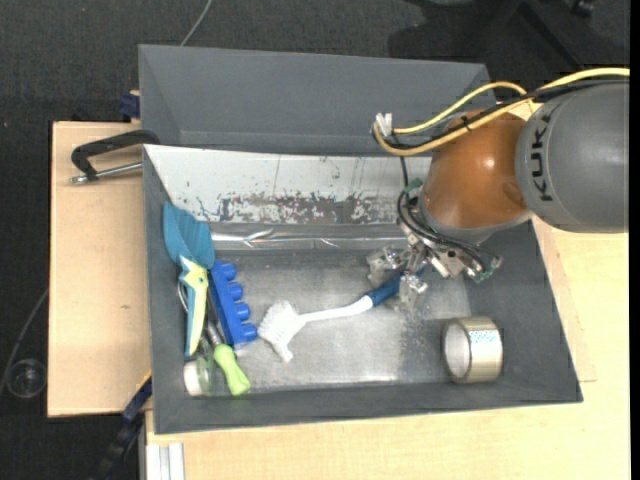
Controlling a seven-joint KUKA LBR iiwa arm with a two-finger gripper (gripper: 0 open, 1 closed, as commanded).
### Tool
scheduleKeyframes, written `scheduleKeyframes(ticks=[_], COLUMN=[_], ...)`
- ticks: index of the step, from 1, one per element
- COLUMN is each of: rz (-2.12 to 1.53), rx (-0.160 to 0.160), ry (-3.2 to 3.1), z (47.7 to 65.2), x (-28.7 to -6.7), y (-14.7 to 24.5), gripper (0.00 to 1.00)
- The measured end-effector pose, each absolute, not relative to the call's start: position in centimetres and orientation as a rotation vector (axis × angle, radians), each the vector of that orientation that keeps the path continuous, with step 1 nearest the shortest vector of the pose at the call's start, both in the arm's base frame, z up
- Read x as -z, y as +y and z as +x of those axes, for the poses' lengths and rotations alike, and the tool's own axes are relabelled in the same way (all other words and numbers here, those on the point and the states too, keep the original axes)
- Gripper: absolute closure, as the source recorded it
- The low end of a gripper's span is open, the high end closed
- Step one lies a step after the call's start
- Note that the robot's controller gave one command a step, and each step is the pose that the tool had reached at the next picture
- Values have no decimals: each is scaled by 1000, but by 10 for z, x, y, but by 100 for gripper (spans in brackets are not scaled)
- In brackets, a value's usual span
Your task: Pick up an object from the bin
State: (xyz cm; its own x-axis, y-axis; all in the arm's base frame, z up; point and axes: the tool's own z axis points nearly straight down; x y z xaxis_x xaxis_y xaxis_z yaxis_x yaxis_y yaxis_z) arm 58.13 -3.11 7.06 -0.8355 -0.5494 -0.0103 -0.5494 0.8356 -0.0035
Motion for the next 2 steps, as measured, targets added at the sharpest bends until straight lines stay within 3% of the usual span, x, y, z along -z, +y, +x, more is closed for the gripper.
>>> scheduleKeyframes(ticks=[2], rz=[-900], rx=[-1], ry=[3002], z=[580], x=[-75], y=[-31], gripper=[100])
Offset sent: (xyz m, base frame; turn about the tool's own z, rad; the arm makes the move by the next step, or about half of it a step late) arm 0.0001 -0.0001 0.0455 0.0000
